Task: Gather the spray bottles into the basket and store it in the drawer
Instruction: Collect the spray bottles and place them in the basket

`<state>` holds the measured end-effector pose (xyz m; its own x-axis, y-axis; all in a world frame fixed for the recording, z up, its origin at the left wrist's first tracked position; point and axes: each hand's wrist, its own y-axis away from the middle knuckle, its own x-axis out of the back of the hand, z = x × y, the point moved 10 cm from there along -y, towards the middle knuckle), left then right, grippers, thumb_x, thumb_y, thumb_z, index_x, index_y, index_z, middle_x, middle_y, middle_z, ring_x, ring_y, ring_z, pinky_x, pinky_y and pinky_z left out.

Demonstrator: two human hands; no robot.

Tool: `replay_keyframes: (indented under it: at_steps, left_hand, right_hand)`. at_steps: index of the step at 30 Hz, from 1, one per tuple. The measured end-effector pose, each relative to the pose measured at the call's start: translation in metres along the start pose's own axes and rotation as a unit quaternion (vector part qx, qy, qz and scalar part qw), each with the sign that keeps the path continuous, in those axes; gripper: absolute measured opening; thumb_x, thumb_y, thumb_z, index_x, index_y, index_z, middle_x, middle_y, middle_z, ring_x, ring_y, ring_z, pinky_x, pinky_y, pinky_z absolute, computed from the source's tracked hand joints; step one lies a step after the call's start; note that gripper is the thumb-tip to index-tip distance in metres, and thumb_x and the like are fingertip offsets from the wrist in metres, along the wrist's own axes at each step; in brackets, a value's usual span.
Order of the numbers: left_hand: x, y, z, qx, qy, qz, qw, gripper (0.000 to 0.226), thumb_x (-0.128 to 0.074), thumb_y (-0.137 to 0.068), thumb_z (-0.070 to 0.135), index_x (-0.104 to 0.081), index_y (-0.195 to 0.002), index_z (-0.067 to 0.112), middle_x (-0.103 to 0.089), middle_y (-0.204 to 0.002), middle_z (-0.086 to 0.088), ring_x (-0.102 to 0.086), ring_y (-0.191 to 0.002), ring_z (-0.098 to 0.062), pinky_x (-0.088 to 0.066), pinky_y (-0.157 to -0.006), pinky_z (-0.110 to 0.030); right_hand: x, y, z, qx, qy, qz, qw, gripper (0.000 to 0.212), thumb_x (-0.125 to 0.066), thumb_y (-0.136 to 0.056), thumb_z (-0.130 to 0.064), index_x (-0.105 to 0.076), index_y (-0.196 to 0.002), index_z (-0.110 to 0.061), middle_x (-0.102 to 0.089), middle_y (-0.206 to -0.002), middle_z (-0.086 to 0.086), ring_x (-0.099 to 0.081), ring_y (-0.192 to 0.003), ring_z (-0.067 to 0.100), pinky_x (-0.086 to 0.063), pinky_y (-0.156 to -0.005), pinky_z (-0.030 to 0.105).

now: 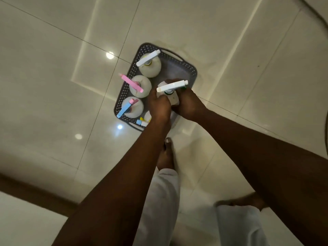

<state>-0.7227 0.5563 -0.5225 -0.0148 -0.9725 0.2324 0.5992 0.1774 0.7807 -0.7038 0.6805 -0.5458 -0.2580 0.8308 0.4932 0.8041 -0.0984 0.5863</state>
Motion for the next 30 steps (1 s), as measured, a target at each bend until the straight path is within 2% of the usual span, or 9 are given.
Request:
replay_keyframes:
  at_steps: [3, 5, 7, 10, 14, 16, 19, 22, 30]
  left_hand:
    - [0.004, -0.019, -0.016, 0.037, 0.047, 0.042, 0.997, 0.016, -0.052, -0.106, 0.015, -0.064, -0.115, 0.021, -0.064, -0.094, 0.012, -0.060, -0.089, -0.002, -0.048, -0.066, -0.011]
    - [-0.002, -0.023, -0.026, 0.051, 0.061, 0.030, 0.996, 0.023, -0.052, -0.106, 0.013, -0.061, -0.126, 0.020, -0.066, -0.106, 0.009, -0.063, -0.102, -0.010, -0.053, -0.080, -0.015]
    - [-0.008, -0.027, -0.036, 0.063, 0.084, 0.019, 0.994, 0.037, -0.052, -0.106, 0.011, -0.056, -0.142, 0.017, -0.066, -0.128, -0.001, -0.061, -0.120, -0.019, -0.053, -0.102, -0.030]
    - [-0.011, -0.034, -0.045, 0.066, 0.081, 0.031, 0.994, 0.042, -0.051, -0.105, 0.008, -0.054, -0.147, 0.015, -0.064, -0.124, 0.001, -0.056, -0.114, -0.015, -0.048, -0.094, -0.026]
    - [-0.012, -0.042, -0.058, 0.075, 0.083, 0.054, 0.992, 0.042, -0.051, -0.107, 0.010, -0.050, -0.149, 0.017, -0.053, -0.113, 0.012, -0.050, -0.113, -0.011, -0.043, -0.097, -0.027]
    - [-0.012, -0.040, -0.063, 0.090, 0.083, 0.059, 0.991, 0.043, -0.050, -0.109, 0.012, -0.048, -0.151, 0.019, -0.054, -0.120, 0.010, -0.050, -0.118, -0.012, -0.043, -0.103, -0.027]
    - [-0.016, -0.034, -0.066, 0.107, 0.092, 0.049, 0.989, 0.049, -0.047, -0.109, 0.009, -0.043, -0.157, 0.021, -0.056, -0.148, -0.002, -0.053, -0.138, -0.024, -0.046, -0.116, -0.037]
    - [-0.020, -0.024, -0.070, 0.118, 0.098, 0.037, 0.987, 0.060, -0.044, -0.107, 0.003, -0.036, -0.162, 0.025, -0.052, -0.158, -0.006, -0.051, -0.143, -0.028, -0.046, -0.120, -0.046]
    - [-0.039, 0.036, -0.073, 0.103, -0.052, -0.009, 0.993, 0.040, -0.042, -0.109, 0.007, -0.052, -0.146, -0.004, -0.059, -0.145, -0.026, -0.058, -0.136, -0.042, -0.049, -0.113, -0.046]
  right_hand:
    - [-0.009, -0.014, -0.002, 0.048, 0.013, 0.033, 0.998, 0.055, -0.074, -0.093, -0.006, -0.051, -0.143, -0.010, -0.066, -0.136, 0.010, -0.062, -0.132, 0.025, -0.053, -0.109, 0.037]
    - [-0.015, -0.021, -0.005, 0.050, -0.027, 0.015, 0.998, 0.021, -0.063, -0.103, -0.016, -0.060, -0.122, -0.026, -0.076, -0.114, -0.004, -0.071, -0.110, 0.012, -0.058, -0.095, 0.034]
    - [-0.020, -0.027, -0.003, 0.070, 0.043, -0.019, 0.996, 0.043, -0.062, -0.100, -0.007, -0.050, -0.121, -0.042, -0.062, -0.134, -0.003, -0.058, -0.108, 0.001, -0.050, -0.102, 0.031]
    - [-0.029, -0.039, -0.003, 0.083, 0.040, -0.035, 0.995, 0.049, -0.058, -0.100, -0.002, -0.052, -0.142, -0.026, -0.047, -0.154, 0.015, -0.058, -0.124, 0.018, -0.048, -0.104, 0.027]
    - [-0.033, -0.053, 0.012, 0.003, -0.082, 0.001, 0.997, 0.034, -0.051, -0.111, -0.032, -0.054, -0.143, -0.022, -0.068, -0.124, 0.010, -0.072, -0.104, 0.014, -0.056, -0.063, 0.011]
    - [-0.041, -0.058, 0.020, -0.017, -0.052, -0.009, 0.998, 0.037, -0.047, -0.112, -0.035, -0.050, -0.148, -0.025, -0.067, -0.131, 0.009, -0.068, -0.117, 0.020, -0.055, -0.069, 0.009]
    - [-0.048, -0.057, 0.020, 0.035, -0.005, -0.034, 0.999, 0.051, -0.046, -0.111, -0.024, -0.037, -0.161, -0.021, -0.047, -0.161, 0.007, -0.046, -0.148, 0.022, -0.044, -0.102, 0.008]
    - [-0.055, -0.049, 0.030, 0.046, 0.122, -0.068, 0.989, 0.083, -0.061, -0.104, -0.019, -0.010, -0.169, -0.015, -0.014, -0.177, 0.008, -0.016, -0.164, 0.024, -0.026, -0.130, 0.036]
    - [-0.018, 0.028, 0.042, 0.029, 0.135, -0.021, 0.990, 0.080, -0.069, -0.096, -0.024, -0.028, -0.163, -0.008, -0.029, -0.170, 0.016, -0.038, -0.152, 0.036, -0.036, -0.124, 0.045]
